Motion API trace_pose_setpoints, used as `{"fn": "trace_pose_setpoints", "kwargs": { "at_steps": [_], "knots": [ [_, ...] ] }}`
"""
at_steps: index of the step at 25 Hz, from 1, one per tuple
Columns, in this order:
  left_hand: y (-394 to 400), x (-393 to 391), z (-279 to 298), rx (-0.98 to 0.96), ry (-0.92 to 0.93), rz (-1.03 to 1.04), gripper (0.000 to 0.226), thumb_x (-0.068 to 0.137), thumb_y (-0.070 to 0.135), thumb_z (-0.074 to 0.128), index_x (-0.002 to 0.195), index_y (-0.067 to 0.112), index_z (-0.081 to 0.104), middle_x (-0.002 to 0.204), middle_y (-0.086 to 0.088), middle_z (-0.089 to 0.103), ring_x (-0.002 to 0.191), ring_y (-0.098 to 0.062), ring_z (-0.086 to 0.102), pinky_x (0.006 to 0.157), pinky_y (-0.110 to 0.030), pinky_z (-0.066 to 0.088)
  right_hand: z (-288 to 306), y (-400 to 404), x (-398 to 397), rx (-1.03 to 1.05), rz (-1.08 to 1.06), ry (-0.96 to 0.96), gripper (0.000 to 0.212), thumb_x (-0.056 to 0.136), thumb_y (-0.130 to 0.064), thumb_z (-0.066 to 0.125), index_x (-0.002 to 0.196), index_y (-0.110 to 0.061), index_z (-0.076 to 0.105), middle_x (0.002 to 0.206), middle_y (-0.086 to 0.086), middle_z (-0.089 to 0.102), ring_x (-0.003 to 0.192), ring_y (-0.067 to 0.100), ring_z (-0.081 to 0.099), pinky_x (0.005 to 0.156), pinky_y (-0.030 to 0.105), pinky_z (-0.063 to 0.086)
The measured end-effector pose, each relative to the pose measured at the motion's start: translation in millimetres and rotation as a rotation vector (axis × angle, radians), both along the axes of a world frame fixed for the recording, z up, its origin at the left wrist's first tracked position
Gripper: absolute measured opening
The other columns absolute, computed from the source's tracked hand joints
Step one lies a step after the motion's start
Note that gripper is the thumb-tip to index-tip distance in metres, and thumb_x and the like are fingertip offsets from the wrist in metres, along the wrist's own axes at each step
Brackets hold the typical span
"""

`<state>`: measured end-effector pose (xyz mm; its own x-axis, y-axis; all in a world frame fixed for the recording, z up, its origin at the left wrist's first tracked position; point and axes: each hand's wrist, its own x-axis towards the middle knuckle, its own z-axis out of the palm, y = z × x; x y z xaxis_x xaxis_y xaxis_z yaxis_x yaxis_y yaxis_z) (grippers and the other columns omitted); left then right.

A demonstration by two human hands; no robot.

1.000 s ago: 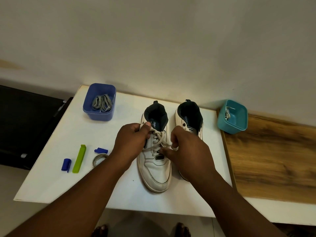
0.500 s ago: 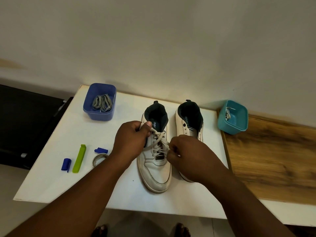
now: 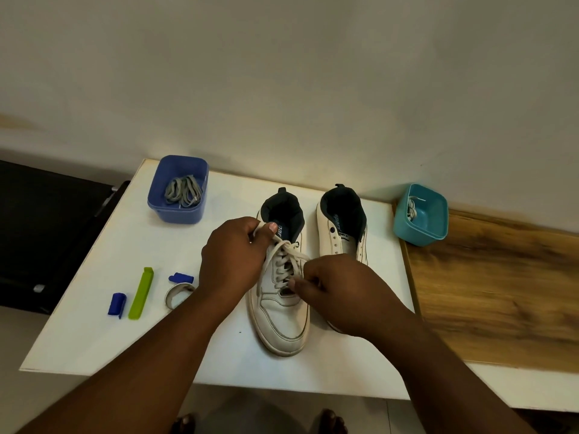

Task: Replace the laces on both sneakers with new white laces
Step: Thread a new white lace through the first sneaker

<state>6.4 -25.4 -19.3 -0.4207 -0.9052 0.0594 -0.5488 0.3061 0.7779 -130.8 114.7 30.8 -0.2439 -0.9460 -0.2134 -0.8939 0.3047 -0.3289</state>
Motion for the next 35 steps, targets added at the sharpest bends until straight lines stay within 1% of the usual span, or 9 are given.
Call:
{"fn": "trace_pose_setpoints", "kwargs": {
  "at_steps": [3,10,14,18,24,27,30,31,35],
  "knots": [
    [-0.7,2.6,-1.4,-0.042,-0.046,-0.001,0.043,0.098,0.056,0.053,0.072,0.023,0.060,0.064,0.006,0.057,0.063,-0.013,0.055,0.061,-0.030,0.040,-5.2,-2.9,-4.2,-0.023,-0.137,-0.073,0.048,0.099,-0.052,0.055,0.068,-0.015,0.057,0.061,0.001,0.051,0.059,0.017,0.052,0.059,0.040,0.046],
    [-18.8,1.9,7.5,-0.365,-0.317,-0.104,0.047,0.099,0.061,0.042,0.087,0.026,0.072,0.074,0.004,0.069,0.075,-0.019,0.064,0.070,-0.035,0.041,2.0,-2.5,-1.9,0.036,-0.115,-0.232,0.047,0.098,-0.034,0.060,0.061,-0.010,0.046,0.057,0.003,0.039,0.052,0.013,0.038,0.055,0.033,0.034],
    [-36.1,6.4,9.0,-0.577,-0.303,-0.232,0.053,0.097,0.064,0.039,0.089,0.028,0.076,0.076,0.003,0.071,0.079,-0.023,0.065,0.076,-0.042,0.047,4.2,0.2,-6.6,0.062,-0.061,-0.281,0.044,0.097,-0.031,0.063,0.063,-0.007,0.048,0.059,0.003,0.039,0.053,0.011,0.036,0.056,0.032,0.033],
    [-55.3,17.3,2.0,-0.272,-0.195,-0.287,0.061,0.089,0.076,0.043,0.086,0.022,0.072,0.072,0.004,0.065,0.070,-0.018,0.060,0.068,-0.038,0.048,-1.4,1.4,-8.8,0.058,-0.099,-0.247,0.046,0.096,-0.034,0.064,0.062,-0.010,0.045,0.059,0.002,0.038,0.054,0.013,0.036,0.056,0.032,0.032],
    [-52.5,19.2,4.6,-0.280,-0.075,-0.293,0.014,0.097,0.036,0.063,0.096,0.022,0.067,0.087,0.006,0.064,0.081,-0.014,0.059,0.071,-0.037,0.049,-3.7,-0.3,-4.2,0.068,-0.080,-0.225,0.048,0.096,-0.039,0.063,0.060,-0.014,0.044,0.057,0.000,0.039,0.054,0.014,0.038,0.056,0.032,0.033],
    [-38.3,12.8,0.9,0.076,0.112,-0.160,0.008,0.099,0.017,0.060,0.101,0.024,0.063,0.096,0.008,0.066,0.089,-0.013,0.066,0.081,-0.032,0.054,-4.7,0.6,-2.1,0.096,-0.060,-0.191,0.049,0.098,-0.044,0.062,0.061,-0.015,0.047,0.059,0.000,0.044,0.055,0.014,0.042,0.055,0.033,0.034],
    [-33.1,7.4,4.5,0.454,0.356,0.029,0.012,0.099,0.010,0.057,0.100,0.021,0.059,0.101,-0.003,0.071,0.089,-0.018,0.071,0.089,-0.045,0.058,-3.7,-0.3,-1.3,0.099,-0.046,-0.203,0.047,0.098,-0.044,0.062,0.064,-0.013,0.051,0.059,0.000,0.046,0.053,0.011,0.042,0.054,0.031,0.033],
    [-34.3,7.6,4.0,0.389,0.334,0.018,0.014,0.099,0.008,0.056,0.101,0.021,0.059,0.102,-0.003,0.071,0.088,-0.018,0.071,0.087,-0.043,0.059,-3.6,-0.4,-0.5,0.100,-0.037,-0.207,0.046,0.098,-0.042,0.063,0.065,-0.011,0.053,0.059,0.000,0.046,0.052,0.010,0.042,0.053,0.031,0.033],
    [-37.8,9.2,-2.7,-0.390,-0.089,-0.142,0.039,0.086,-0.010,0.059,0.114,0.017,0.064,0.103,-0.005,0.065,0.086,-0.022,0.062,0.071,-0.030,0.046,-2.0,-0.5,-0.8,0.103,-0.022,-0.224,0.041,0.097,-0.036,0.064,0.069,-0.008,0.057,0.063,0.006,0.051,0.054,0.009,0.043,0.055,0.030,0.036]
  ]
}}
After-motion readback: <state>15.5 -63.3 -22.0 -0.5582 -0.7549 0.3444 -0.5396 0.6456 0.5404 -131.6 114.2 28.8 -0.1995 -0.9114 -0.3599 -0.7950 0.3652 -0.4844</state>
